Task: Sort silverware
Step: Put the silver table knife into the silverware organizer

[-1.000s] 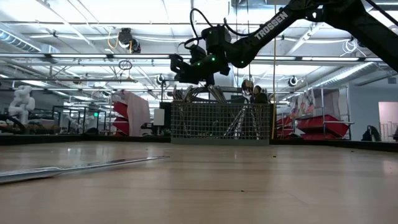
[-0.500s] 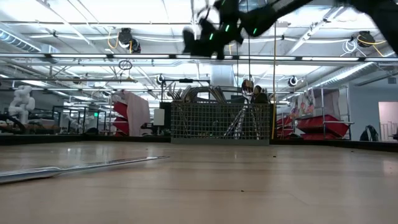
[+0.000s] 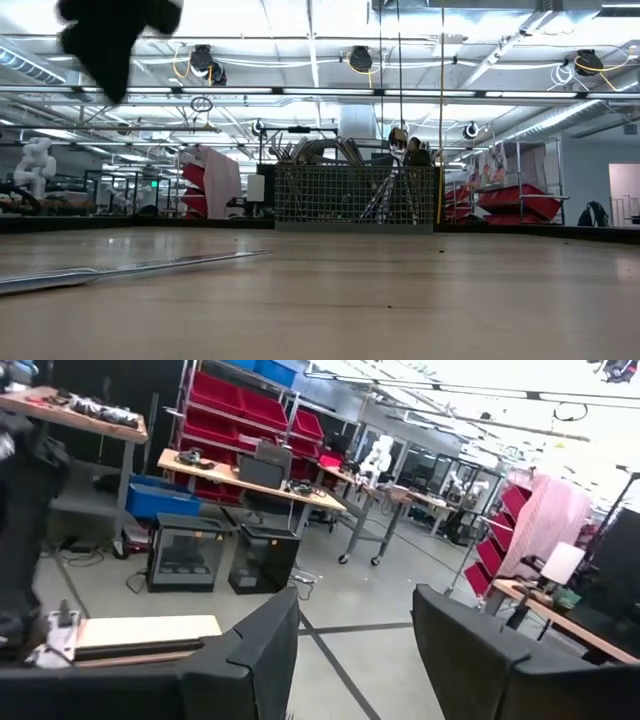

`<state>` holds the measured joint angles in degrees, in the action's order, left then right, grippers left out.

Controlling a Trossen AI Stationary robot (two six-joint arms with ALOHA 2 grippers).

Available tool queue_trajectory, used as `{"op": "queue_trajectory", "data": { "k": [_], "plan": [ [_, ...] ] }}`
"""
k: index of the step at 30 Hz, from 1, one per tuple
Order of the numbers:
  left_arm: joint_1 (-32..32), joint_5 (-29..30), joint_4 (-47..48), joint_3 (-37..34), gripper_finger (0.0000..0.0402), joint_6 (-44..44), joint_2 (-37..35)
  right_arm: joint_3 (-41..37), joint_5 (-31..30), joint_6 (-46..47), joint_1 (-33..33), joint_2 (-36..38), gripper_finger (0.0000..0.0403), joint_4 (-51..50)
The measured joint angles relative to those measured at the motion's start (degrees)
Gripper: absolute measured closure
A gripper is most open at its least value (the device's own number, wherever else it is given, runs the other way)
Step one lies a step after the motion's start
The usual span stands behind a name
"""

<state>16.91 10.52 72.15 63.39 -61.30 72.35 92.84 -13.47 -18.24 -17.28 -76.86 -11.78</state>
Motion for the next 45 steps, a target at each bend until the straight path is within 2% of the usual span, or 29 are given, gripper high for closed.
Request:
{"op": "queue_trajectory", "data": {
  "k": [4, 9, 13, 19, 25, 34, 37, 42, 45],
  "plan": [
    [3.3, -4.2, -5.9, -11.5, 0.021, -18.8, 1.6, 0.0, -0.5, 0.9, 1.0, 5.6, 0.022, -6.1],
    [10.7, -2.5, -24.1, -21.4, 0.021, -39.2, 4.1, 0.0, -0.5, 2.9, 1.3, 9.8, 0.022, -13.2],
    [16.5, -2.7, -26.2, -22.9, 0.021, -50.6, 7.7, 0.0, -0.5, 4.2, 1.3, 11.9, 0.022, -17.4],
    [24.3, -4.3, -24.3, -19.9, 0.021, -62.9, 11.0, 0.0, -0.2, 6.5, 1.3, 12.6, 0.022, -22.7],
    [27.7, -7.5, -15.7, -16.2, 0.021, -65.9, 13.8, 0.0, 0.0, 7.4, 1.3, 11.8, 0.022, -25.4],
    [29.8, -7.6, -19.7, -16.4, 0.0214, -65.8, 22.0, 0.0, 0.3, 9.5, 1.3, 11.3, 0.022, -25.1],
    [30.1, -8.4, -21.8, -17.1, 0.0247, -65.7, 24.4, 0.0, 0.4, 10.9, 1.3, 11.4, 0.022, -25.1],
    [30.8, -6.4, -21.6, -17.1, 0.0371, -65.7, 25.1, 0.0, 2.9, 13.2, 1.4, 11.8, 0.022, -24.5],
    [29.8, -6.8, -21.3, -17.1, 0.0375, -65.7, 25.1, 0.0, 3.8, 13.9, 2.0, 12.4, 0.022, -23.1]
  ]
}}
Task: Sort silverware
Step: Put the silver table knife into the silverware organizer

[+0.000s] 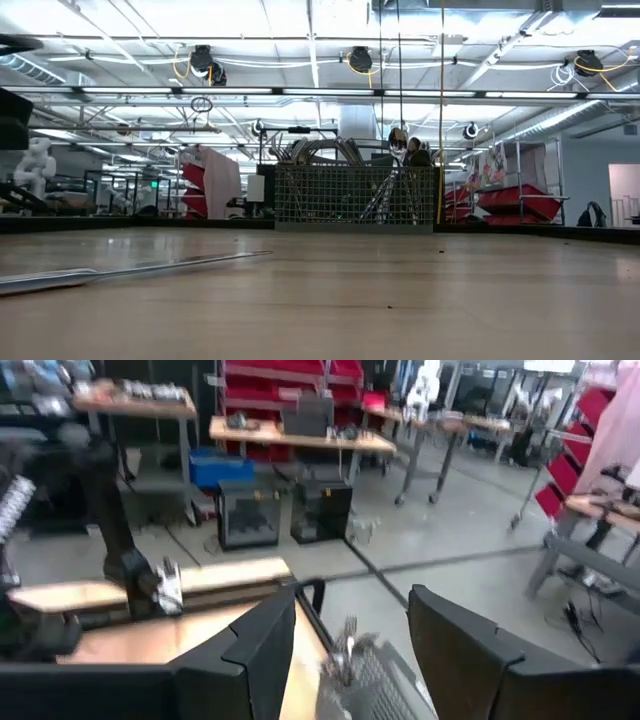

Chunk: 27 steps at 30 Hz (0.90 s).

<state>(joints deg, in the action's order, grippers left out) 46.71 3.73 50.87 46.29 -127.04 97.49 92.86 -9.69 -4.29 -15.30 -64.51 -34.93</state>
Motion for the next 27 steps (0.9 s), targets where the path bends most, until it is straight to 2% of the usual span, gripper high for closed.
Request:
{"op": "queue_trajectory", "data": {
  "k": [4, 8, 10, 12, 14, 19, 22, 25, 27],
  "plan": [
    [-3.5, 2.8, 0.9, 0.5, 0.0375, 1.0, -0.2, 0.1, -0.7, 0.1, 1.0, 0.8, 0.022, 1.5],
    [-9.5, 13.3, 0.3, 1.6, 0.0376, 6.0, -1.0, 0.1, -0.9, 0.7, 1.0, 0.9, 0.022, -2.7],
    [-13.0, 19.6, 0.0, 2.2, 0.0394, 10.9, -1.9, 0.1, -1.0, 0.8, 1.0, 0.8, 0.022, -5.3],
    [-16.3, 22.9, -1.4, 3.2, 0.0401, 15.8, -2.8, 0.1, -1.0, 1.3, 1.0, 0.8, 0.022, -7.1],
    [-19.8, 24.6, -2.2, 3.6, 0.0401, 21.5, -3.6, 0.1, -1.0, 1.9, 1.0, 0.8, 0.022, -8.7],
    [-28.8, 27.5, -10.9, 3.8, 0.0401, 36.6, -3.8, 0.0, -1.2, 3.4, 1.0, 0.8, 0.022, -13.5],
    [-34.5, 28.3, -15.8, 5.0, 0.0401, 45.0, -3.8, -4.1, -1.1, 5.8, 0.9, 1.3, 0.022, -15.4],
    [-38.9, 26.1, -10.4, 9.4, 0.0401, 49.7, -4.8, -11.5, 1.2, 8.5, 1.3, 2.2, 0.022, -15.6],
    [-39.2, 24.8, -3.1, 13.1, 0.0401, 50.7, -6.0, -17.0, 2.9, 10.2, 2.1, 3.3, 0.022, -14.0]
  ]
}}
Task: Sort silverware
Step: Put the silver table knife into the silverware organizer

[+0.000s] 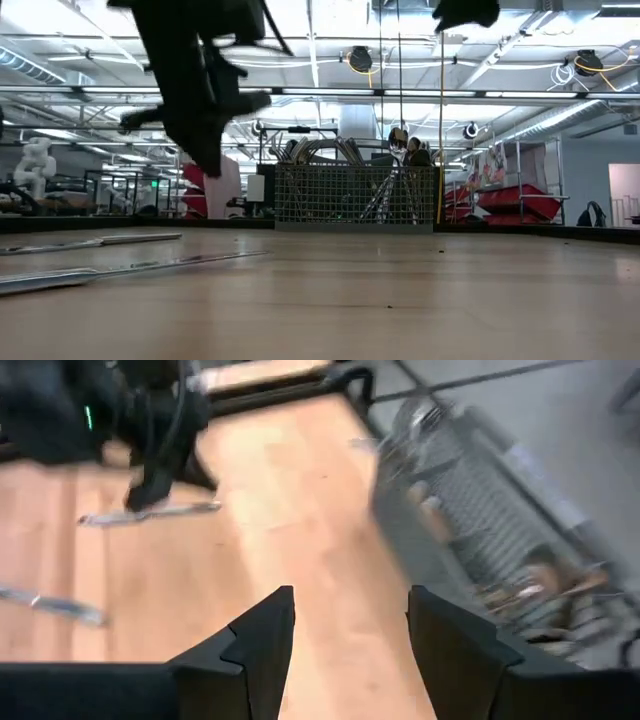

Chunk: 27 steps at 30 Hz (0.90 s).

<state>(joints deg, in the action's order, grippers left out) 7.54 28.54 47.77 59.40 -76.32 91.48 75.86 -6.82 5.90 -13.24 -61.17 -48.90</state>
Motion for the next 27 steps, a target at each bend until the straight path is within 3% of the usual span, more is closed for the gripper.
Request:
{"op": "queue_trajectory", "data": {
  "k": [5, 11, 19, 22, 27],
  "plan": [
    [4.9, -3.3, 10.9, 2.8, 0.038, -3.8, -2.7, -13.8, 3.3, 2.3, 1.3, 4.0, 0.022, 13.5],
    [12.3, -4.3, 10.1, -0.4, 0.0288, -14.9, -3.3, -23.2, 4.2, 4.5, 1.4, 8.5, 0.022, 25.0],
    [20.3, -3.3, 6.7, -9.3, 0.015, -34.3, -3.1, -24.2, 4.1, 4.6, 1.3, 9.1, 0.022, 26.7],
    [21.5, -2.1, 5.3, -12.2, 0.0128, -39.7, -3.1, -24.2, 3.7, 4.1, 1.3, 9.1, 0.022, 27.5],
    [20.8, 0.9, -5.3, -15.4, 0.0126, -38.7, -2.6, -24.2, 3.5, 4.1, 0.7, 9.1, 0.022, 27.5]
  ]
}}
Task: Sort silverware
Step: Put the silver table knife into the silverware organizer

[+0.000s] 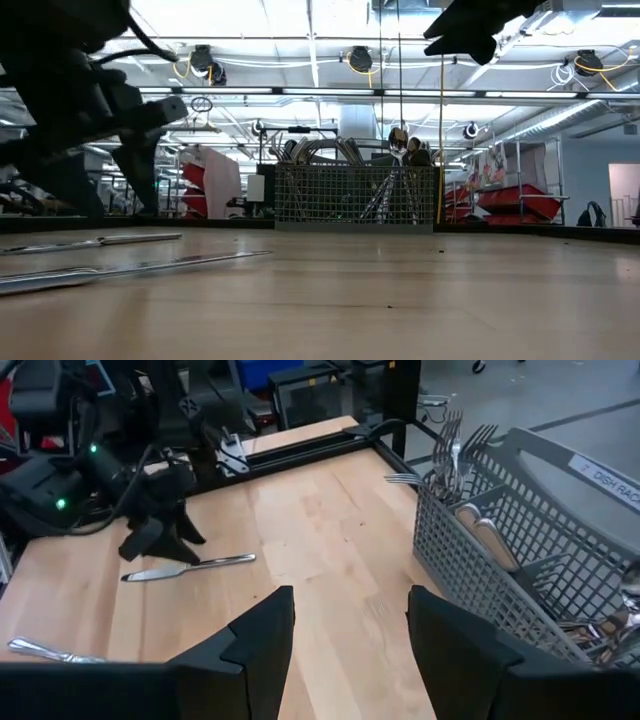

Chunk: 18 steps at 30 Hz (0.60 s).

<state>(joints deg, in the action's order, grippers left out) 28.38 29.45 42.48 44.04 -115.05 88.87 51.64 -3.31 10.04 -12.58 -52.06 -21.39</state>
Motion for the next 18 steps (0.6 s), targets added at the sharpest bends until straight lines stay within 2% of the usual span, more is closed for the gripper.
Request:
{"op": "queue_trajectory", "data": {
  "k": [7, 10, 13, 16, 17, 18],
  "plan": [
    [-1.0, 0.0, -2.5, 0.0, 0.0129, 1.7, 7.3, 0.0, 0.0, 1.2, -0.9, 0.0, 0.022, -0.3],
    [-0.9, -0.3, -3.6, 0.2, 0.0152, 3.7, 11.3, 0.0, 0.1, 2.0, -0.9, 0.0, 0.022, -0.3],
    [-0.4, 1.6, -3.3, 0.7, 0.022, 5.5, 14.3, 0.0, 0.3, 2.8, -0.9, 0.0, 0.022, -0.2],
    [-0.5, 5.0, -3.4, 0.6, 0.0339, 5.0, 15.9, 0.0, 0.3, 2.8, -0.9, 0.2, 0.022, 0.1],
    [-0.6, 6.6, -5.4, 0.4, 0.0365, 4.9, 16.1, 0.0, 0.3, 2.8, -0.9, 0.2, 0.022, 0.3],
    [-1.1, 7.4, -6.9, 0.4, 0.0372, 5.0, 16.1, 0.0, 0.3, 2.8, -0.9, 0.2, 0.022, 0.2]
  ]
}}
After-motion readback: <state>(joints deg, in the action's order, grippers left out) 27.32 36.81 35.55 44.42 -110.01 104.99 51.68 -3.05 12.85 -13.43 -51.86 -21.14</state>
